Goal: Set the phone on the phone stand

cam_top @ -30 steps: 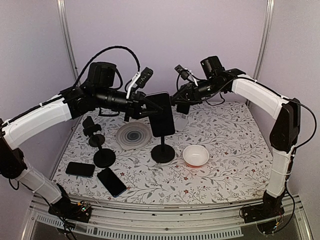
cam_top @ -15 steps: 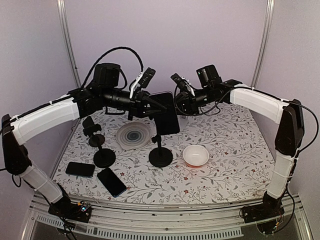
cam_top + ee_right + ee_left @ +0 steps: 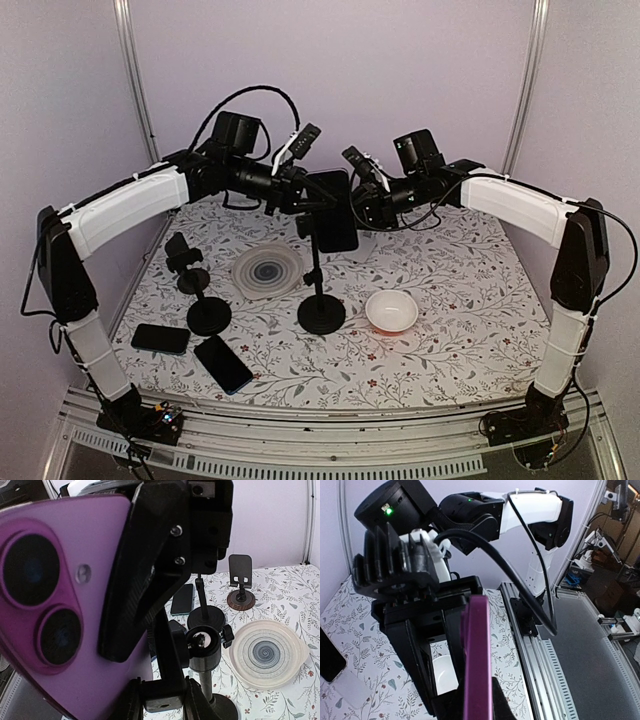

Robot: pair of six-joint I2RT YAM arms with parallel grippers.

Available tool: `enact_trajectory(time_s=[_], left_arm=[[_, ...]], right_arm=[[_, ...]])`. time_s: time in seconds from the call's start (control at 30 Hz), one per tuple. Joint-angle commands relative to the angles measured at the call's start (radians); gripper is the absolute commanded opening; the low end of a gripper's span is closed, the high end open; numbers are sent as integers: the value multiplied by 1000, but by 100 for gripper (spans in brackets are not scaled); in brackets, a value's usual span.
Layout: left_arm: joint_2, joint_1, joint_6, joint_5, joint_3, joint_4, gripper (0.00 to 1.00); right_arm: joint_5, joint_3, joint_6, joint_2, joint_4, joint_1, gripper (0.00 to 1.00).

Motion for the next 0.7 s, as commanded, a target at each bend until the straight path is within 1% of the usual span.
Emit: enact_trajectory(time_s=[0.0,0.2,0.43,0.67], left_arm=[[17,43,37,25,42,-50,0],[8,79,73,-2,10,-143,0],[-35,94,104,-172,-39,-256,0],[-112,95,82,-275,-121,-306,0]], right_arm=[[3,8,18,-19,-53,18,0],[10,-1,8,-33,-65,19,0],[23,-11,-1,-52,-76,18,0],[30,-32,-9,-99,-81,1,0]])
